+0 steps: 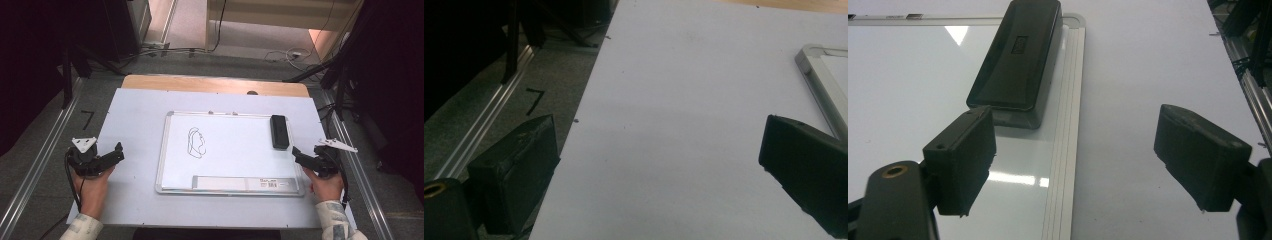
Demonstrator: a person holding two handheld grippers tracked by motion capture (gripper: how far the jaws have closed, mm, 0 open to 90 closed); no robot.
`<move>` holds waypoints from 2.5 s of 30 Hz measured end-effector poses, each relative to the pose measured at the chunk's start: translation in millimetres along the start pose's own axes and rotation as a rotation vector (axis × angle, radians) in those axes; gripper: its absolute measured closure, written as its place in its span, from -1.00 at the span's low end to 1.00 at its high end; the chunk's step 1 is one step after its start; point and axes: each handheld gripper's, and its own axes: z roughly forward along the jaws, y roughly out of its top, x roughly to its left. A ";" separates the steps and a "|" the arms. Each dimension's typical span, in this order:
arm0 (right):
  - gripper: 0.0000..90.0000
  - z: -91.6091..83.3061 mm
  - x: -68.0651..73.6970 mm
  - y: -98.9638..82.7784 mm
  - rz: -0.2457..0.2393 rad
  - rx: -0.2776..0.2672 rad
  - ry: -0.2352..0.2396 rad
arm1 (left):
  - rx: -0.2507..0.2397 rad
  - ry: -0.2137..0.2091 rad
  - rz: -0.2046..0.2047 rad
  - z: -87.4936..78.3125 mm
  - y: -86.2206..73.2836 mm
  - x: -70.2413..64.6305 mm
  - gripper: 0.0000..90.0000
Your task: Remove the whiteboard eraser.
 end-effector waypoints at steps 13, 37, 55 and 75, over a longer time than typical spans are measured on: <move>-0.65 -6.0 2.5 0.1 0.001 -0.019 0.011 | 0.002 -0.006 0.012 -2.4 0.3 -1.4 -0.92; -0.65 8.0 24.1 10.7 -0.034 -0.013 0.029 | 0.002 -0.003 0.018 -1.0 -0.5 -3.3 -0.91; -0.65 27.6 35.2 23.3 -0.043 -0.002 0.015 | 0.011 -0.002 0.018 0.0 -1.0 -2.8 -0.91; -0.65 50.2 43.2 37.7 -0.041 -0.005 -0.002 | 0.011 -0.001 0.009 0.9 -1.2 -2.4 -0.91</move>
